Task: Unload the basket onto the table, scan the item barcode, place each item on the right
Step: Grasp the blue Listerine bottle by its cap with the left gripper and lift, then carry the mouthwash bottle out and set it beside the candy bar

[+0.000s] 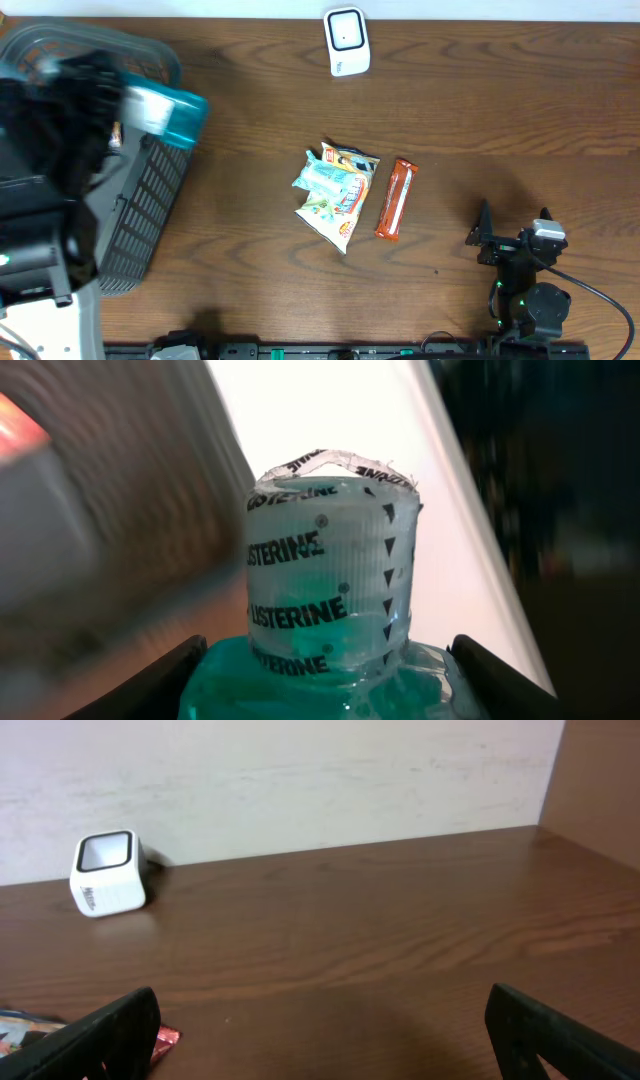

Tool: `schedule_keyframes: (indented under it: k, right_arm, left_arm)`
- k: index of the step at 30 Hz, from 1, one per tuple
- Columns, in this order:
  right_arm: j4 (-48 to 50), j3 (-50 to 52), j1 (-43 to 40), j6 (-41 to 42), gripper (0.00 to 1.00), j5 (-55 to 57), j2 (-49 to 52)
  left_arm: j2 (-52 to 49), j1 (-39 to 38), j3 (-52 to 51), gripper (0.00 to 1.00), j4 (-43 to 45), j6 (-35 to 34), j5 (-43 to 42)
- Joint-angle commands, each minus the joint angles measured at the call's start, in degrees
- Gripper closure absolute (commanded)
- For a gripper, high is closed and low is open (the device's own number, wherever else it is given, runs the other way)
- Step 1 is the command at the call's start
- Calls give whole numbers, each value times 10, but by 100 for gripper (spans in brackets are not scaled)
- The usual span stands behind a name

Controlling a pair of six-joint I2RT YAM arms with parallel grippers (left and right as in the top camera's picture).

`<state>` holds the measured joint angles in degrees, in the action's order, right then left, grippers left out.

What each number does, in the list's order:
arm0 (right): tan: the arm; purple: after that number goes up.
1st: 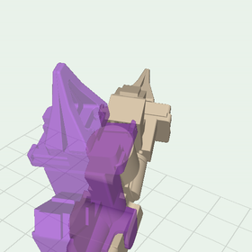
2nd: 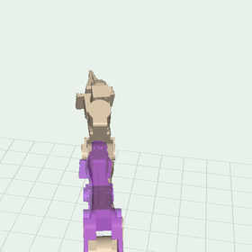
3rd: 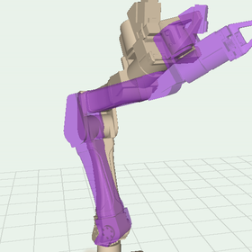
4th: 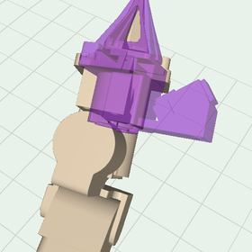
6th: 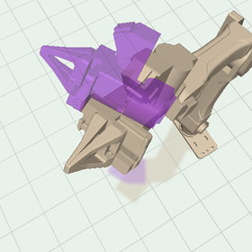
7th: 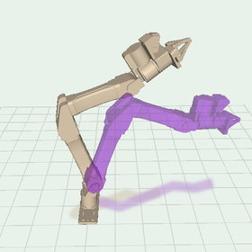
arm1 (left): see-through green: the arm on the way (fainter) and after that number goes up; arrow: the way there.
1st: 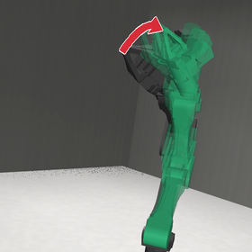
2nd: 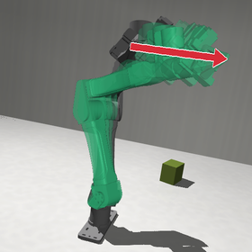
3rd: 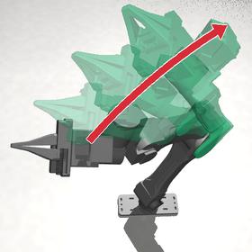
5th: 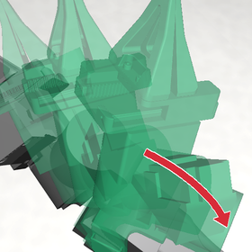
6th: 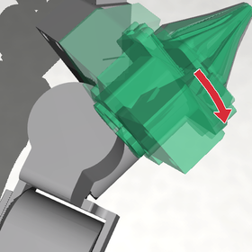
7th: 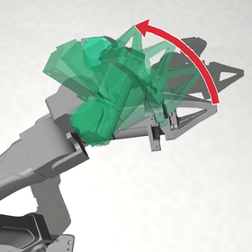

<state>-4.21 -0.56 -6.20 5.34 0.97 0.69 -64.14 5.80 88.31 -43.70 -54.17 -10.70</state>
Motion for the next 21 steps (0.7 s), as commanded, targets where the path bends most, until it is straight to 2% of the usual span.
schedule_keyframes:
  k: [1,10,15,21]
  right_arm:
    - [0,3,-5,-9,1,-3,-2]
    - [0,3,-5,-9,1,-3,-2]
    - [0,3,-5,-9,1,-3,-2]
    - [0,3,-5,-9,1,-3,-2]
  left_arm:
    - [-25,-89,9,44,-1,2,-23]
    - [-181,-304,8,44,-6,15,-11]
    - [-288,-385,8,44,-5,42,-10]
    - [-412,-451,8,44,5,108,1]
